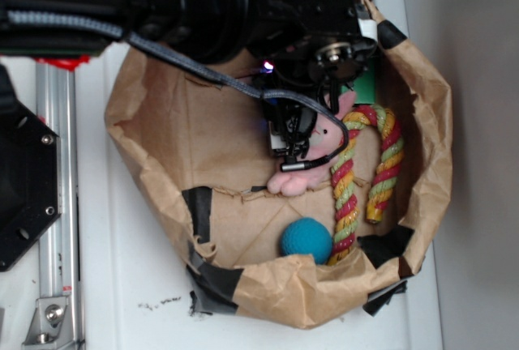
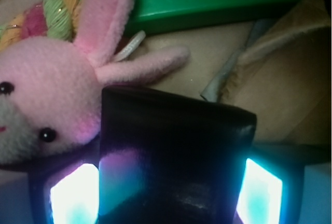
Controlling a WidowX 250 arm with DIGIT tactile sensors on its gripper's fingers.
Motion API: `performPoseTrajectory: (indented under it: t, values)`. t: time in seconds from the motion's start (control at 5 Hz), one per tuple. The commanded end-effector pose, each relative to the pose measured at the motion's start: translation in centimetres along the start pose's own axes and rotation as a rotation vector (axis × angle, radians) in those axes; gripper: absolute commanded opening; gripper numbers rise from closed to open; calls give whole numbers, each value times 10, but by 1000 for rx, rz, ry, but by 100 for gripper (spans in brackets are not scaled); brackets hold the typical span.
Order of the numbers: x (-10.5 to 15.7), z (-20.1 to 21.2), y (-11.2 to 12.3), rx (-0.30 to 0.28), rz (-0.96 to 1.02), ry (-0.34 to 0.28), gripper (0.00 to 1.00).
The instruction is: Grab the black box.
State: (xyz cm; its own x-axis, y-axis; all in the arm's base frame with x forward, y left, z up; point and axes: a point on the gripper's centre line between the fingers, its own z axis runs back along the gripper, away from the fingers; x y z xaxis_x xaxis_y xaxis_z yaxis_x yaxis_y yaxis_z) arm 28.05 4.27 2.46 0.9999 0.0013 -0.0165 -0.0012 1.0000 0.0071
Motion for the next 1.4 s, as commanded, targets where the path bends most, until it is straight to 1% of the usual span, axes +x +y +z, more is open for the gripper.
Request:
performPoseTrajectory:
  t: [0.0,0.2,0.4,0.6,0.8,1.0,1.2]
  values:
    - [4,1,-6,-30,15,-18,0]
    - [-2,13,-7,-20,-57,-17,0]
    - [-9,63,-21,5,-269,-96,0]
    - [-7,114,-43,-35,-361,-191,0]
    - [1,162,-57,-41,-363,-167,0]
    - [-1,158,-59,-66,-373,-147,0]
    - [-5,153,-62,-53,-365,-141,0]
